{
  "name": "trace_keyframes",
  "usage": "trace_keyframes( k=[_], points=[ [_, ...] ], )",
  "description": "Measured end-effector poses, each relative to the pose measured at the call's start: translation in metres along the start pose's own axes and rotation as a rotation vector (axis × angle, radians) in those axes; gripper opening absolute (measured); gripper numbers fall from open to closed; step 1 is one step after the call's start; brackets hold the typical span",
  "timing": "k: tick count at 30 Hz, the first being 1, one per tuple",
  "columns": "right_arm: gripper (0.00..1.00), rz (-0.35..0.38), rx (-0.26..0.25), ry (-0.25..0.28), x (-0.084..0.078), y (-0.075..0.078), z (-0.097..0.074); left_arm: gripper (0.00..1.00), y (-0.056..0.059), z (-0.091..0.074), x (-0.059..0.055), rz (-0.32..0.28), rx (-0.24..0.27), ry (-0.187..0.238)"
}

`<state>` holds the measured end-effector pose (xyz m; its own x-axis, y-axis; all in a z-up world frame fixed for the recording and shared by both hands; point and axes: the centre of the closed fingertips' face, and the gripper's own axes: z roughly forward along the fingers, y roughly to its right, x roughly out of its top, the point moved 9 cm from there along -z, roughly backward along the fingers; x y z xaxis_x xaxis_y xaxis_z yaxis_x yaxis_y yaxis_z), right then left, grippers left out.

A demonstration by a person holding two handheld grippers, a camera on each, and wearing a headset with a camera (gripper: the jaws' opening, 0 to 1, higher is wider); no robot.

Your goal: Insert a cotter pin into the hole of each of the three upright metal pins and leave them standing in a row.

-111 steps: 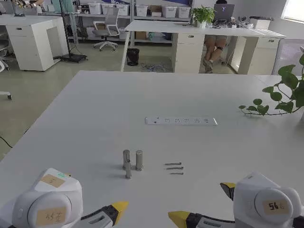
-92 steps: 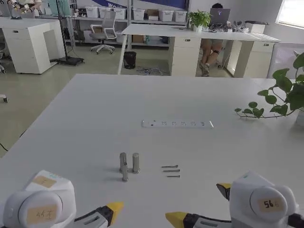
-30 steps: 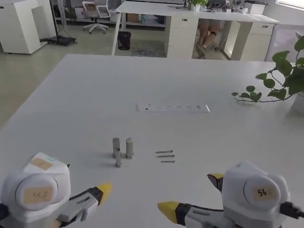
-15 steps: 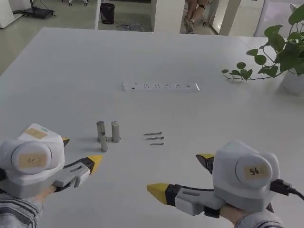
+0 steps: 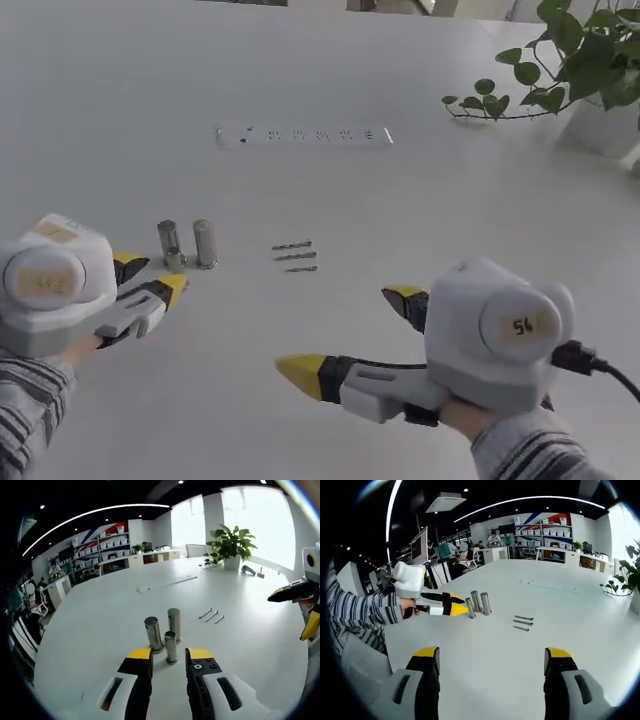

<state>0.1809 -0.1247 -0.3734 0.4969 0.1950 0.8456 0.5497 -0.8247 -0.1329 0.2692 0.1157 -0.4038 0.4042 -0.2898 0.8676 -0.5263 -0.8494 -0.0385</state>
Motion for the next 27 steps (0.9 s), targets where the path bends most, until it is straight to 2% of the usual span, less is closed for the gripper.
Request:
trace_keyframes(
  k=[4,6,15,22,27],
  points=[
    [0.84,0.01,0.001,-0.011,-0.003,0.002,0.003,0.17,0.001,0.009,-0.002,0.0,-0.011,-0.015],
    [0.84,0.013,0.001,-0.012,-0.003,0.002,0.003,0.16,0.0,0.012,-0.002,-0.015,-0.012,-0.009],
    [0.84,0.016,0.012,-0.025,-0.005,0.0,0.008,0.07,0.001,0.018,-0.006,-0.022,-0.032,-0.023],
    [0.83,0.02,0.02,-0.027,-0.005,-0.002,0.009,0.05,0.002,0.019,-0.005,0.015,-0.037,-0.027],
    [0.83,0.022,0.019,-0.023,-0.005,-0.002,0.009,0.05,0.004,0.019,-0.005,0.064,-0.053,-0.02]
  ],
)
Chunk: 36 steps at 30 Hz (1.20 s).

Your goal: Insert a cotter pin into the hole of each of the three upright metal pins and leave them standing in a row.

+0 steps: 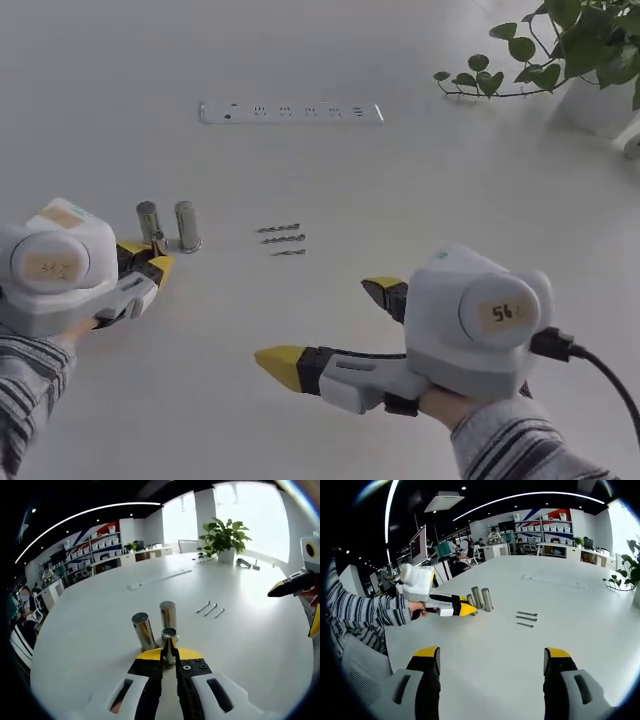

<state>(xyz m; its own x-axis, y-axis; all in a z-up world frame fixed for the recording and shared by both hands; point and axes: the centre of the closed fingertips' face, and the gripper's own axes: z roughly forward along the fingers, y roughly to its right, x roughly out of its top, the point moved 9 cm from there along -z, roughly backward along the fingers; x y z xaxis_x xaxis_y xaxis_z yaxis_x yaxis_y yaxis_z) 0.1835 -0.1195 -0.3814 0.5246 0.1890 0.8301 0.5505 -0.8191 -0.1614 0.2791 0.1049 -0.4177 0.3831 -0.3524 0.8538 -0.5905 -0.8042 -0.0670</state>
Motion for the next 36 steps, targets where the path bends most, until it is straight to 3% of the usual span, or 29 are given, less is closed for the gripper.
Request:
trace_keyframes(
  k=[4,13,27,36],
  points=[
    [0.83,0.0,-0.004,0.002,0.001,0.001,-0.002,0.05,0.003,0.0,0.0,-0.002,-0.021,0.001],
    [0.83,0.002,-0.015,0.001,0.001,0.002,-0.005,0.05,0.023,-0.003,0.007,0.0,-0.074,0.027],
    [0.83,0.003,-0.025,0.002,0.001,0.002,-0.009,0.05,0.052,0.0,0.008,-0.013,-0.144,0.052],
    [0.82,0.008,-0.025,-0.003,0.0,0.002,-0.01,0.05,0.06,-0.001,0.004,0.014,-0.177,0.053]
  ],
)
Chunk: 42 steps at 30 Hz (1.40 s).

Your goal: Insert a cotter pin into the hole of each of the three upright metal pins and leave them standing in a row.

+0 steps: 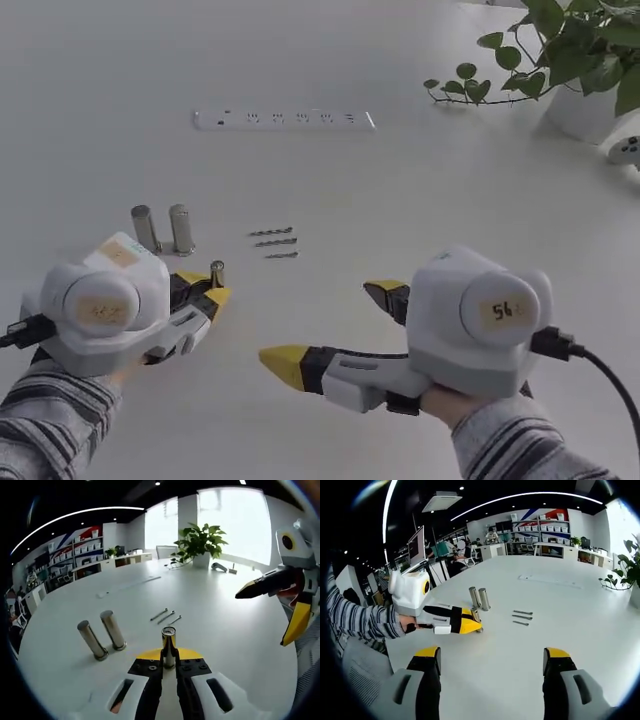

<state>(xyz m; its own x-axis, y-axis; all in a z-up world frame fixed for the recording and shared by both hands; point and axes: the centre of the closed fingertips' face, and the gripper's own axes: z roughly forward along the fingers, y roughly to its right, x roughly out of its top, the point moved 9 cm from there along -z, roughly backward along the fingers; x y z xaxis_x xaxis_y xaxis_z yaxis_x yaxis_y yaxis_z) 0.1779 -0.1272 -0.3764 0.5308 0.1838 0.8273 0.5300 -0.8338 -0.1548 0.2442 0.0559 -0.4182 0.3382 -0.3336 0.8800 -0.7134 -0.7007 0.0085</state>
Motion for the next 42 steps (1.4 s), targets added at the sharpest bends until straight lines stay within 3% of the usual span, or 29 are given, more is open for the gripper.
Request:
trace_keyframes(
  k=[3,12,24,30,35,42],
  points=[
    [0.82,0.003,0.004,-0.001,0.0,0.001,-0.001,0.05,0.001,0.0,-0.001,0.026,-0.003,-0.013],
    [0.74,0.012,0.031,-0.01,0.0,0.002,0.001,0.05,-0.001,0.004,-0.006,0.025,-0.006,-0.014],
    [0.54,-0.025,0.082,-0.077,0.008,0.015,0.004,0.06,-0.005,0.007,-0.009,0.015,0.015,-0.016],
    [0.46,-0.104,0.124,-0.15,0.019,0.03,0.012,0.13,-0.005,0.004,-0.01,0.023,0.04,-0.043],
    [0.43,-0.173,0.151,-0.218,0.028,0.041,0.021,0.19,-0.005,-0.005,-0.009,-0.007,0.058,-0.048],
    [0.34,-0.277,0.211,-0.294,0.045,0.052,0.038,0.36,-0.006,-0.026,-0.003,-0.091,0.099,-0.028]
  ],
)
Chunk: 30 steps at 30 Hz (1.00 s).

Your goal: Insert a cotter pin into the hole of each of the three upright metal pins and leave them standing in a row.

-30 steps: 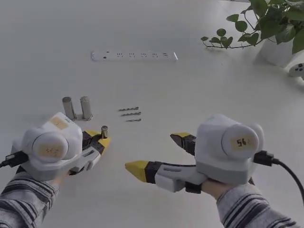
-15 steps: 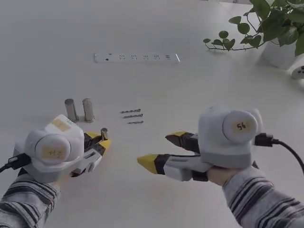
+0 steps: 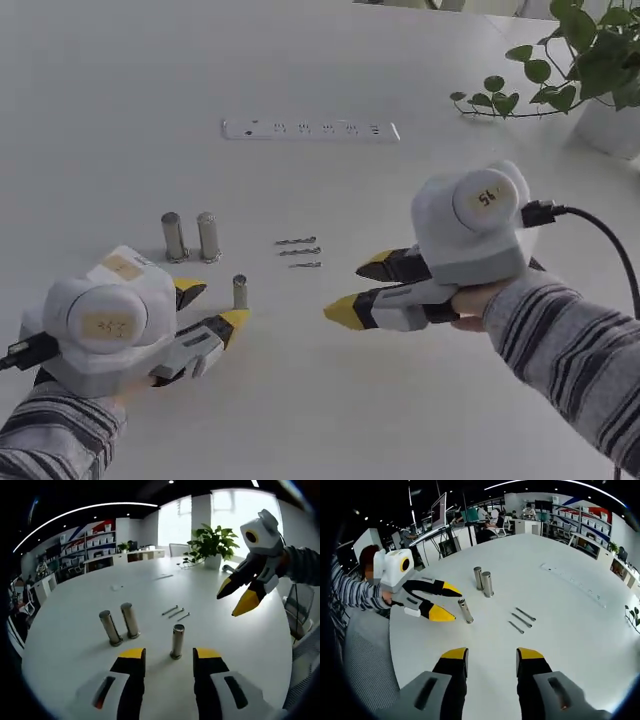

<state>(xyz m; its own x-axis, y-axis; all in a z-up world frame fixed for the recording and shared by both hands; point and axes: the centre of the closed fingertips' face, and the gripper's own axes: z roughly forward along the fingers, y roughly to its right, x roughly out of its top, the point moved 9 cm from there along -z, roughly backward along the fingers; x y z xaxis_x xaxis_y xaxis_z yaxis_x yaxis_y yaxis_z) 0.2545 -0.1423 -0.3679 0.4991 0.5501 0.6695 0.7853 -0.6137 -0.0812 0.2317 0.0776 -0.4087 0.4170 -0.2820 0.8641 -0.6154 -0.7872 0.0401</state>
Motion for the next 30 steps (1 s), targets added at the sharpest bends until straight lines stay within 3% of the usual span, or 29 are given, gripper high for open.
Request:
trace_keyframes(
  k=[2,7,16,20,30],
  points=[
    [0.32,-0.029,0.01,-0.017,0.005,0.005,0.004,0.39,-0.001,-0.006,0.0,-0.005,0.017,0.003],
    [0.26,-0.086,0.031,-0.052,0.017,0.018,0.012,0.49,-0.002,-0.022,0.0,-0.097,0.046,-0.013],
    [0.17,-0.193,0.053,-0.118,0.025,0.029,0.037,0.61,-0.006,-0.042,-0.005,-0.081,0.1,-0.022],
    [0.14,-0.226,0.051,-0.138,0.026,0.033,0.048,0.62,-0.007,-0.056,-0.009,-0.077,0.143,-0.03],
    [0.06,-0.273,0.076,-0.183,0.027,0.042,0.068,0.61,-0.009,-0.073,-0.014,-0.106,0.173,-0.032]
  ],
)
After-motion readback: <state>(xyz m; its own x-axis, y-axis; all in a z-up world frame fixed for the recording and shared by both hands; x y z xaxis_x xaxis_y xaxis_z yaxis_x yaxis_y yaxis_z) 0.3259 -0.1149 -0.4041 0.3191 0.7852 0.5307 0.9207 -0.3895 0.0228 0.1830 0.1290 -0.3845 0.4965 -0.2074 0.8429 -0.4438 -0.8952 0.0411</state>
